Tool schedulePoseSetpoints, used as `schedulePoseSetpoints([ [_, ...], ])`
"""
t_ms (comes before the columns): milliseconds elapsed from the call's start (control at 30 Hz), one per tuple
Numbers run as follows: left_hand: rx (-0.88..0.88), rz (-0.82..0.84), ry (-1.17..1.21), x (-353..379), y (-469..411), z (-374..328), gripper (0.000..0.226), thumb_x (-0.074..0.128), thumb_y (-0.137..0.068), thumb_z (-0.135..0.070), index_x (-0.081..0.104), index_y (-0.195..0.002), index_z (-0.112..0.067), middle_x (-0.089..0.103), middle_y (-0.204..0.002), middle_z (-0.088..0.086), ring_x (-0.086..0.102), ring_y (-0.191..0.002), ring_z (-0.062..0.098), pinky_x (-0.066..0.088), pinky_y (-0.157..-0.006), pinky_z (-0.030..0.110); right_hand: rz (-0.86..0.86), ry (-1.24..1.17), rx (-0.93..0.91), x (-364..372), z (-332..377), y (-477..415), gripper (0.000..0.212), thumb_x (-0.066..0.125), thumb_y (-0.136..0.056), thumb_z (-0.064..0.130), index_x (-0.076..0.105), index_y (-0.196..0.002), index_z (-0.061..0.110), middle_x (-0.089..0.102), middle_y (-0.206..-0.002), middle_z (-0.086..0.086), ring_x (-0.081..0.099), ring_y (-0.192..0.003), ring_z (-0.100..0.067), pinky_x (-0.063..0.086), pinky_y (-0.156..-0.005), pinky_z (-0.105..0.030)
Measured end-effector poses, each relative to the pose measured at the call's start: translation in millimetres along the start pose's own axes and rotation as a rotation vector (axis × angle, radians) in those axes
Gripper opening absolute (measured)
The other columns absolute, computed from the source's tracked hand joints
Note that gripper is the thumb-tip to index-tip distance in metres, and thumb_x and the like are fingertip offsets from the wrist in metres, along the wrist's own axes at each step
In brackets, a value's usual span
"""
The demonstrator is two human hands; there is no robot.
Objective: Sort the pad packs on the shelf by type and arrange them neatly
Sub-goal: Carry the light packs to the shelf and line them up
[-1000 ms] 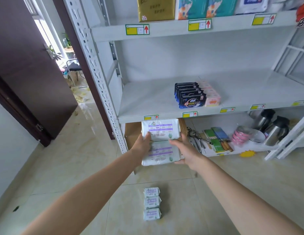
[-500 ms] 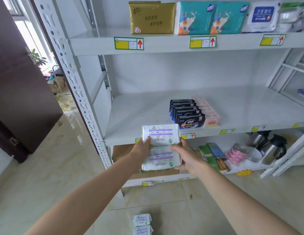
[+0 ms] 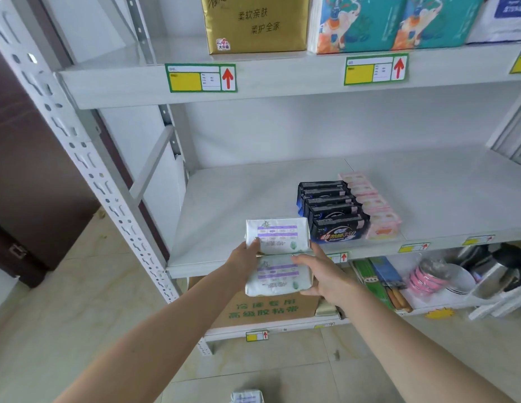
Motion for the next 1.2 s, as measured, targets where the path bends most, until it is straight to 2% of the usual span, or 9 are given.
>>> schedulePoseSetpoints([
  [133, -0.048, -0.042, 0.041, -1, -35, -13, 0.035, 0.043, -0.095, -0.043, 0.059, -0.114, -0.019, 0.066, -0.113, 0.006, 0.065, -0.100, 0.028, 0.050, -0.094, 0.047, 0.036, 0.021, 0.019, -6, 18, -37, 0.039, 0.060, -0.087, 0.020, 0.043, -0.116, 0.039, 0.060, -0.116, 0.000, 0.059, -0.103, -0.026, 0.045, -0.095, -0.054],
  [300, -0.111, -0.066, 0.078, 1, -80, -34, 0.029, 0.046, -0.094, -0.040, 0.059, -0.105, -0.017, 0.062, -0.089, 0.001, 0.061, -0.076, 0.020, 0.051, -0.085, 0.038, 0.071, 0.045, 0.046, -14, 36, -88, 0.041, 0.059, -0.087, 0.023, 0.043, -0.121, 0.042, 0.062, -0.115, 0.000, 0.060, -0.101, -0.024, 0.048, -0.092, -0.051],
  [433, -0.135, -0.090, 0.064, 3, -113, -51, 0.026, 0.045, -0.095, -0.040, 0.056, -0.100, -0.017, 0.057, -0.083, 0.000, 0.055, -0.071, 0.018, 0.046, -0.086, 0.038, 0.073, 0.041, 0.072, -17, 53, -124, 0.040, 0.057, -0.088, 0.025, 0.044, -0.124, 0.037, 0.058, -0.120, 0.000, 0.057, -0.104, -0.025, 0.048, -0.092, -0.050],
  [600, -0.183, -0.073, 0.013, 2, -137, -64, 0.022, 0.043, -0.096, -0.034, 0.055, -0.097, -0.015, 0.054, -0.078, 0.000, 0.053, -0.065, 0.016, 0.047, -0.066, 0.030, 0.074, 0.017, 0.152, -16, 65, -153, 0.035, 0.054, -0.089, 0.025, 0.044, -0.121, 0.036, 0.057, -0.118, -0.003, 0.055, -0.107, -0.029, 0.047, -0.091, -0.052],
  [767, -0.254, -0.068, 0.000, -3, -154, -61, 0.019, 0.042, -0.096, -0.034, 0.054, -0.094, -0.019, 0.059, -0.081, 0.000, 0.057, -0.069, 0.017, 0.051, -0.075, 0.036, 0.058, 0.054, 0.209, -13, 65, -172, 0.033, 0.055, -0.089, 0.027, 0.047, -0.121, 0.029, 0.056, -0.119, -0.006, 0.056, -0.100, -0.028, 0.050, -0.087, -0.050],
  [933, -0.252, -0.096, -0.137, -2, -161, -60, 0.024, 0.037, -0.097, -0.034, 0.054, -0.108, -0.020, 0.059, -0.084, -0.001, 0.057, -0.066, 0.013, 0.045, -0.051, 0.023, 0.035, 0.163, 0.266, -9, 65, -181, 0.028, 0.055, -0.089, 0.029, 0.048, -0.116, 0.030, 0.054, -0.123, -0.008, 0.059, -0.099, -0.032, 0.057, -0.072, -0.042],
  [1033, -0.247, -0.070, -0.180, -3, -166, -57, 0.026, 0.035, -0.097, -0.035, 0.053, -0.109, -0.022, 0.058, -0.088, -0.001, 0.056, -0.070, 0.013, 0.046, -0.058, 0.023, 0.000, 0.207, 0.269, -8, 64, -185, 0.028, 0.054, -0.088, 0.026, 0.047, -0.115, 0.031, 0.049, -0.127, -0.007, 0.057, -0.105, -0.034, 0.058, -0.068, -0.039],
  [1100, -0.232, -0.051, -0.192, -4, -169, -55, 0.029, 0.036, -0.096, -0.039, 0.049, -0.116, -0.022, 0.057, -0.089, -0.002, 0.055, -0.073, 0.013, 0.046, -0.062, 0.025, -0.007, 0.228, 0.242, -7, 65, -184, 0.030, 0.054, -0.088, 0.023, 0.045, -0.115, 0.031, 0.048, -0.128, -0.006, 0.055, -0.106, -0.033, 0.058, -0.072, -0.040],
  [1200, -0.150, -0.028, -0.313, -4, -174, -49, 0.054, 0.039, -0.094, -0.050, 0.028, -0.139, -0.022, 0.058, -0.112, 0.003, 0.060, -0.093, 0.021, 0.053, -0.076, 0.034, 0.007, 0.291, 0.117, -8, 65, -175, 0.028, 0.054, -0.087, 0.020, 0.043, -0.111, 0.029, 0.052, -0.114, 0.001, 0.055, -0.099, -0.021, 0.056, -0.080, -0.038],
])
Point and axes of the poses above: each hand's wrist, its own y-axis away from the middle knuckle, its own x-axis out of the palm, z = x × y, the point moved 2 cm from there along -y, towards the middle knuckle
